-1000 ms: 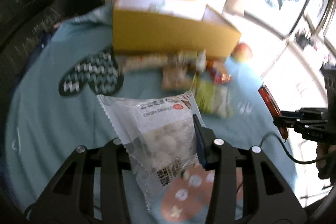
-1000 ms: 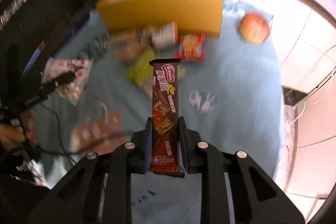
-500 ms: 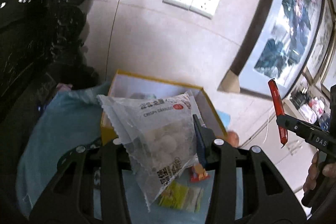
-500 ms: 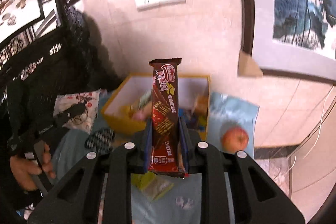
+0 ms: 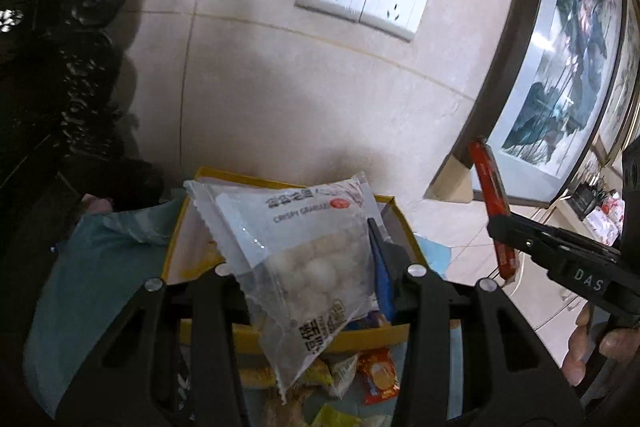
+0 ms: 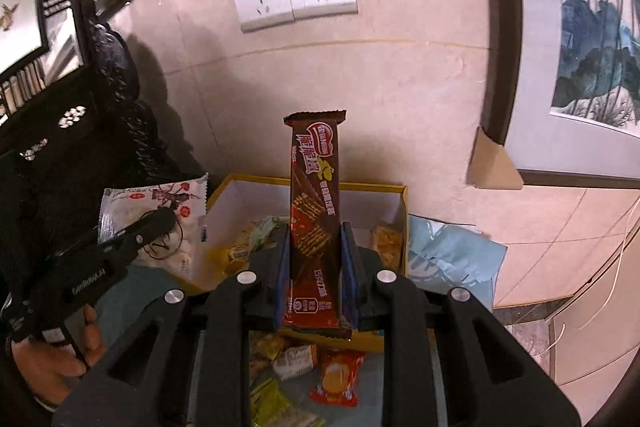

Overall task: Organize snacks
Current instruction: 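Carry both snacks over the yellow box and open both tools, then grasp the brown nut bag with left tool while right tool grasps green seed bag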

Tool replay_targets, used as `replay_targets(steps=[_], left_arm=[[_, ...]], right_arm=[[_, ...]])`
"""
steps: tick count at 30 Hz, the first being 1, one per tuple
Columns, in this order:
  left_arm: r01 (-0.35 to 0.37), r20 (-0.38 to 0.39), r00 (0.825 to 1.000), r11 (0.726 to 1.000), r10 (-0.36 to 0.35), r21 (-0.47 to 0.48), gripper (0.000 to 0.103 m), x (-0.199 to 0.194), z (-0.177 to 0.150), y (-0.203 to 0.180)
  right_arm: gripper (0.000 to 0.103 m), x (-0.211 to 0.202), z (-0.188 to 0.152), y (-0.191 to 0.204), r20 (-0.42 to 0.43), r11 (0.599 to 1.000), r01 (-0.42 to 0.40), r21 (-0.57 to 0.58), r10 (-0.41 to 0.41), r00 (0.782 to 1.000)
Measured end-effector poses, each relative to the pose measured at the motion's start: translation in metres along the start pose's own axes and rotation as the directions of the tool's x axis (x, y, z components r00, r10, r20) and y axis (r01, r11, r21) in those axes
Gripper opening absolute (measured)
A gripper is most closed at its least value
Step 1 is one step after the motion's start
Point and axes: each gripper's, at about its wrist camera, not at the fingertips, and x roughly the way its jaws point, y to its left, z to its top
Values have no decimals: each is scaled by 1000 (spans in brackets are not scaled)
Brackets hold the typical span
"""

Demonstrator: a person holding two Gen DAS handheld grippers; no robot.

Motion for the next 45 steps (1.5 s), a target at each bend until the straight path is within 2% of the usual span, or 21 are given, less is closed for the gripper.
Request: replay_targets(steps=[2,3,4,5,6,9,13,16,19,21,26,29,31,32,33,34,35,37,39,42,45], left_arm=[[-22,-5,1000,1000,22,-3,45,21,-1,4],[-31,-9,999,999,31,-11,49,32,-1,6],[-44,-34,998,999,44,-11,78,44,-4,9],[-90,-76,993,996,89,-7,95,57,-10,14],[-111,-100,989,994,110,-5,95,63,-14,18],[-134,-131,982,991,134,7,95,63,-29,33],[-130,-171,977,992,128,1,97,40,-58,51],[-115,-216,969,993,119,29,97,20,-91,58],[-130,-292,944,986,156,106,97,11,-138,58],[-122,-330,932,987,150,102,97,8,-159,57],[-69,-339,932,981,129,183,97,12,-182,31],[-46,-324,939,976,114,213,97,30,-178,11],[-78,-335,930,970,154,229,97,53,-178,9],[-98,-349,920,968,177,231,97,61,-180,13],[-152,-390,889,958,240,243,94,74,-186,25],[-166,-413,879,965,239,205,89,77,-190,39],[-168,-408,887,975,215,148,78,71,-190,52],[-177,-392,892,971,227,159,63,59,-193,64],[-155,-391,895,972,213,175,62,49,-197,71],[-137,-391,896,968,211,210,63,36,-199,81],[-159,-400,889,970,223,186,68,31,-197,97]], right_arm=[[24,18,1,-1,-6,1000,17,2,-17,1000],[33,34,-1,-3,-34,1000,27,4,-27,999],[59,46,-4,-4,-79,999,49,-3,-49,996],[61,60,-10,-6,-133,995,97,-21,-99,986],[61,67,-16,-7,-157,992,117,-42,-123,980],[61,58,-35,-13,-157,993,108,-45,-114,981],[61,44,-65,-19,-214,999,43,4,-41,976],[61,26,-106,-8,-258,999,-6,-34,-3,966],[61,16,-145,1,-318,998,-34,-59,13,948],[61,6,-170,6,-338,997,-43,-63,19,941],[61,-14,-215,13,-391,998,-41,-37,23,920],[61,-23,-226,16,-410,999,-22,-30,8,912],[61,-27,-230,17,-421,999,-18,-29,4,907],[61,-29,-233,19,-427,999,-12,-42,-7,904],[61,-30,-235,21,-434,998,-5,-62,-23,901],[61,-30,-236,21,-438,997,-3,-72,-29,899],[61,-31,-237,21,-440,997,-2,-79,-33,897],[61,-25,-235,22,-431,995,6,-104,-51,901],[61,-13,-234,26,-424,991,-7,-134,-51,904],[61,14,-229,44,-416,970,-79,-231,-25,909],[61,52,-224,64,-438,930,-146,-337,-18,899]])
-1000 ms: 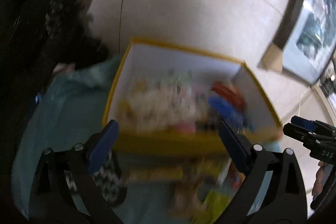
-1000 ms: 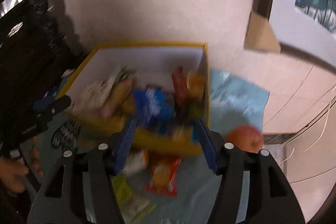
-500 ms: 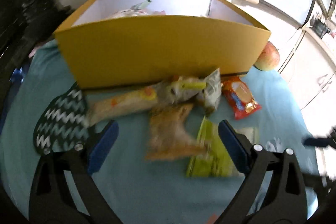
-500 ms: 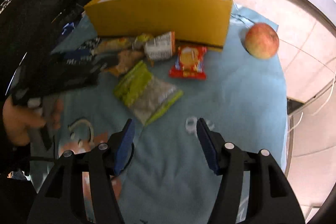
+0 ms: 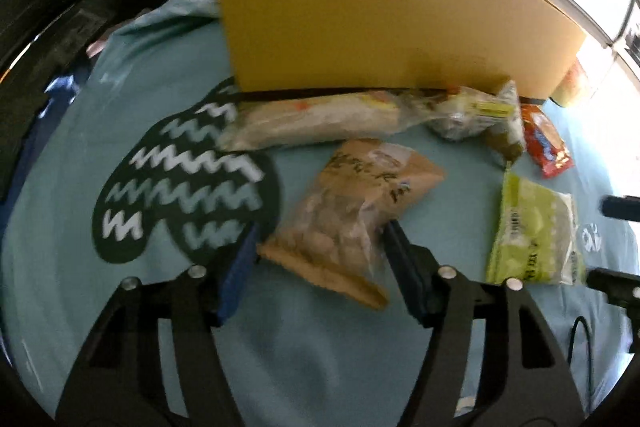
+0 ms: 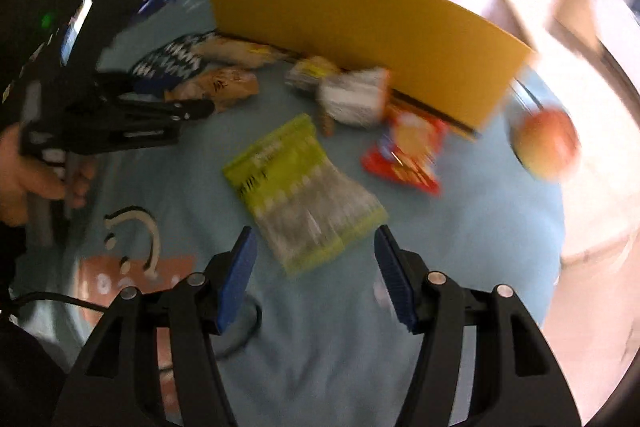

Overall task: Organize snacks
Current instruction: 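Grasp the brown nut bag with left tool while right tool grasps green seed bag, then lift both bags over the yellow box and open both tools to drop them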

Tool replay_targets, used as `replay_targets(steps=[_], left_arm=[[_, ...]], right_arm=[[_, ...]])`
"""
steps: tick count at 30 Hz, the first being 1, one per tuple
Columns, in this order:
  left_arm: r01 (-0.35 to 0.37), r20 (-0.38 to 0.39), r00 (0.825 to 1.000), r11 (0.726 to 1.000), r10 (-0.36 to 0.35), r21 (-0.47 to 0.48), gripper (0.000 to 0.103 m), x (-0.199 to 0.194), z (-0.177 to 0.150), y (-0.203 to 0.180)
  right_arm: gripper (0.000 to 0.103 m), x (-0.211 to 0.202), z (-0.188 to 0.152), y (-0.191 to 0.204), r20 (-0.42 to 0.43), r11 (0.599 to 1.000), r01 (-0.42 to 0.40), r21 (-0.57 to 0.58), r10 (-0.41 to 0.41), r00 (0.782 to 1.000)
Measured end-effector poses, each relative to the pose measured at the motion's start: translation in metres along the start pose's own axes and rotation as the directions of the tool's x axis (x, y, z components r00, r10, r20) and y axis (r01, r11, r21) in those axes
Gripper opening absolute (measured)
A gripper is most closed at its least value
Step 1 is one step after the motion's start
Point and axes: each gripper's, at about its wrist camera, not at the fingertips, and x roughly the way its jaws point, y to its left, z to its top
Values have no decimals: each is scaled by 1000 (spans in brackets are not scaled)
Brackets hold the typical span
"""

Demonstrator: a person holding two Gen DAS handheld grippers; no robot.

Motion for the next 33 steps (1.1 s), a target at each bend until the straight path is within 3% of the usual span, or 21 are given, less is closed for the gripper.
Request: replay_targets(steps=[2,4,5,7,8,11,12,13,15,16,18,25,33], left_arm=[[14,-4,1000,1000,-14,-5,74,0,-1,11],[16,-7,1000,1000,-16,17,82,1,-4,9],[12,-7,1000,1000,-12,24,84,4,-3,7],[17,-1,1000,1000,-17,23,90,7,-1,6],[15,0,1000,1000,-15,24,93,10,-1,0],[-15,9,1000,998,15,54,97,15,-1,-8],[-17,20,1000,998,16,54,97,15,-3,-8],[-15,26,1000,999,14,51,96,15,-3,-7],[-4,42,999,998,1,68,83,11,-5,-10],[7,50,999,996,-11,89,68,8,-5,-14],[39,47,998,994,-43,99,57,5,-5,-18],[44,49,997,988,-52,148,53,-14,-15,-41],[22,83,996,992,-33,125,53,-51,-15,-58]], right_arm=[[62,16,11,2,-23,999,-13,-38,12,1000],[79,31,21,3,-29,997,-9,-73,7,1000],[82,39,25,3,-38,996,-24,-81,21,999],[102,51,27,0,-58,997,-31,-75,27,998],[102,60,25,-1,-103,996,-56,-75,48,994],[99,54,19,-4,-78,995,-81,-60,76,994],[92,51,19,-4,-71,995,-89,-53,86,994],[79,47,18,-3,-65,993,-100,-58,96,993],[63,39,17,-3,-67,993,-108,-46,105,992],[62,37,15,-6,-69,992,-124,-19,123,990],[62,30,6,-9,-60,987,-157,30,158,986],[62,-3,-25,-17,8,972,-175,160,176,984],[62,-42,-38,-36,81,957,-121,262,103,991]])
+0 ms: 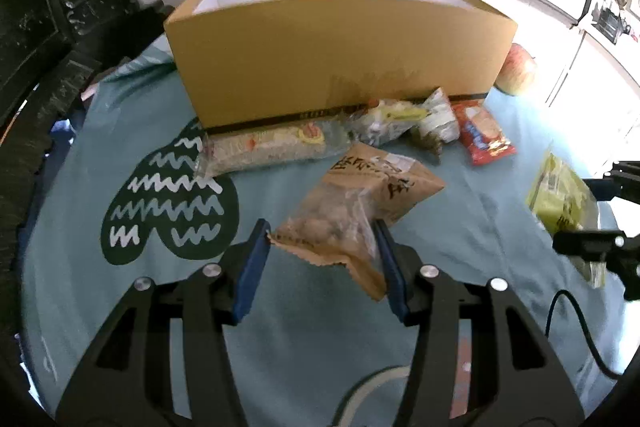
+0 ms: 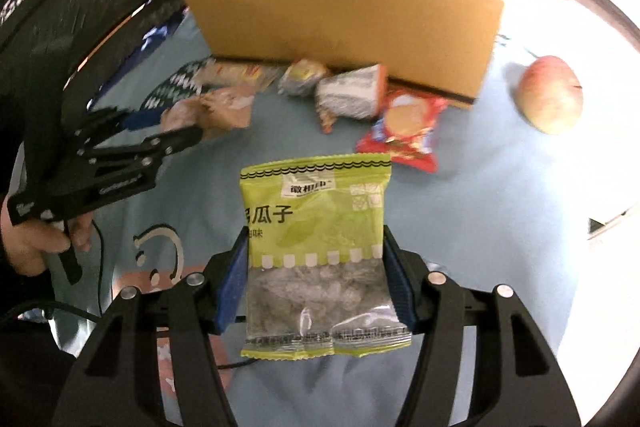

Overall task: Organize snacks
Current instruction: 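Lift both bags over the yellow box and open both tools to drop them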

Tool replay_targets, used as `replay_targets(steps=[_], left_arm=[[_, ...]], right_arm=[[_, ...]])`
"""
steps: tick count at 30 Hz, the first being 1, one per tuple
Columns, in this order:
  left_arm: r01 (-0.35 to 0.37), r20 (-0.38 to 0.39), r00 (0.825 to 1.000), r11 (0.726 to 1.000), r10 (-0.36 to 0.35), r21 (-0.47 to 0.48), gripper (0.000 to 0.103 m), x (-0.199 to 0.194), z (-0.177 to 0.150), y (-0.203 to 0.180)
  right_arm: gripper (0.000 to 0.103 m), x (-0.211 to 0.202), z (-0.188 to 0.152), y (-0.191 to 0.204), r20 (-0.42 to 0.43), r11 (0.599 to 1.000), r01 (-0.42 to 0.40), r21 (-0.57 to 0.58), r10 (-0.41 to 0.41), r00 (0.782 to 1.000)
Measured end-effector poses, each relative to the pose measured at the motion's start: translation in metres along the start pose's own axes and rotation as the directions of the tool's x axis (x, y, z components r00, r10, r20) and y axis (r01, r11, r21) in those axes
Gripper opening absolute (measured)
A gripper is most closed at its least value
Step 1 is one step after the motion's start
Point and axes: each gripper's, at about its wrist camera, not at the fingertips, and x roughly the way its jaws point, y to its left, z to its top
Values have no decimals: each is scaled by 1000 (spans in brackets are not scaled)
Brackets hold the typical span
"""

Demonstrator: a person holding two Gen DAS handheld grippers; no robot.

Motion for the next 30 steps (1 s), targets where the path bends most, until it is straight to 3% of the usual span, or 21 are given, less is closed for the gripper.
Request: replay_targets(steps=[10,14,23,30], left_arm=[[-3,69,998,999,6,-39,53,-47,8,9],[6,115,993,997,3,-77,53,-75,19,18],[36,339,941,987,19,-154,53,-155,94,40],[28,373,928,989,27,-143,53,-154,141,35]], right_arm=[[62,-50,6,2,113,999,29,26,-32,993],[62,-81,18,5,191,998,44,38,-50,980],[62,-165,85,-2,408,995,73,67,-94,908],[62,-166,127,-11,421,992,96,78,-120,899]])
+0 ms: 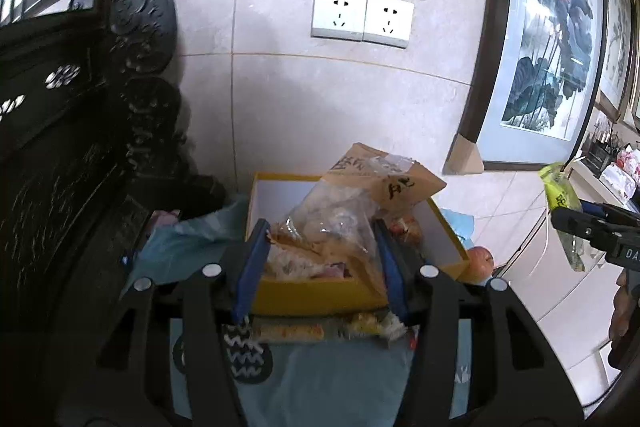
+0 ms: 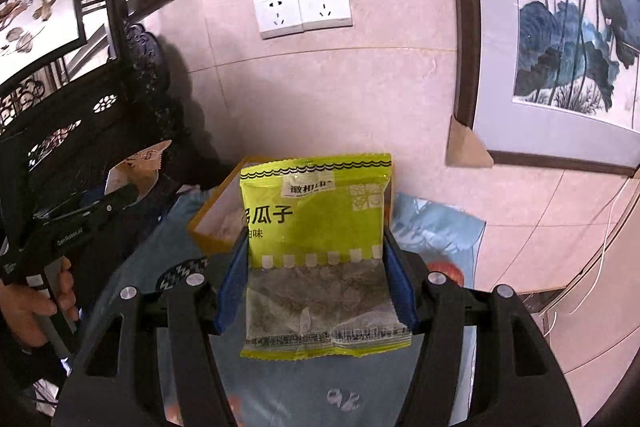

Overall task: Organize snacks
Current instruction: 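Lift both bags over the yellow box and open both tools to drop them, then move both open tools back to the remaining snacks beside the box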

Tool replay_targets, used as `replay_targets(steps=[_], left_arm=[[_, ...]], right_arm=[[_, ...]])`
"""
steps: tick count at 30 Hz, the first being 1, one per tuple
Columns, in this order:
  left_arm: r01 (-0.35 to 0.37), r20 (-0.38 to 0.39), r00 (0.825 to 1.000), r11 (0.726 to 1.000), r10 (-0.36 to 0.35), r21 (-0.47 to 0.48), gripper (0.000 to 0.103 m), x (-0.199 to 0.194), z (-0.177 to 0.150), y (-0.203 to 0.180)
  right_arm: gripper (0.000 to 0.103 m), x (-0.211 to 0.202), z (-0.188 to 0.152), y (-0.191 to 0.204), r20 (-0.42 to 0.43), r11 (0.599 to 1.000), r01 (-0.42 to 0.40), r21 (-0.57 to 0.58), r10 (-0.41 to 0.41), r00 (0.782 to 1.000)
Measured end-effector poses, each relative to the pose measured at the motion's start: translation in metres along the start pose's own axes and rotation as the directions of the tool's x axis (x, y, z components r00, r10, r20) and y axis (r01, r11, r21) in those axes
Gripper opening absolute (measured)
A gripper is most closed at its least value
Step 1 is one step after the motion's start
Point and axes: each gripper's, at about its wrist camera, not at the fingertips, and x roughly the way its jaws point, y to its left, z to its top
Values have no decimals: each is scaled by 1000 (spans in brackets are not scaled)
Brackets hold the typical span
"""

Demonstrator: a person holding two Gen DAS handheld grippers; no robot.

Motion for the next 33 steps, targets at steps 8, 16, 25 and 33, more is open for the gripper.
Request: replay_targets(steps=[8,16,25,33], left_arm=[[-13,-29,1000,1000,12,-14,53,59,12,-15],[-140,-77,988,990,137,-35,92,151,9,-17],[-174,-156,974,984,166,-43,94,140,-50,23],[-202,-364,911,979,193,13,95,136,-153,43]], right_arm=[[62,57,26,-5,-27,1000,16,-12,-16,999],[79,148,26,-21,-121,991,128,-28,-130,984],[80,127,-28,-28,-188,996,91,-11,-92,978],[80,123,-121,-9,-346,997,75,4,-69,936]])
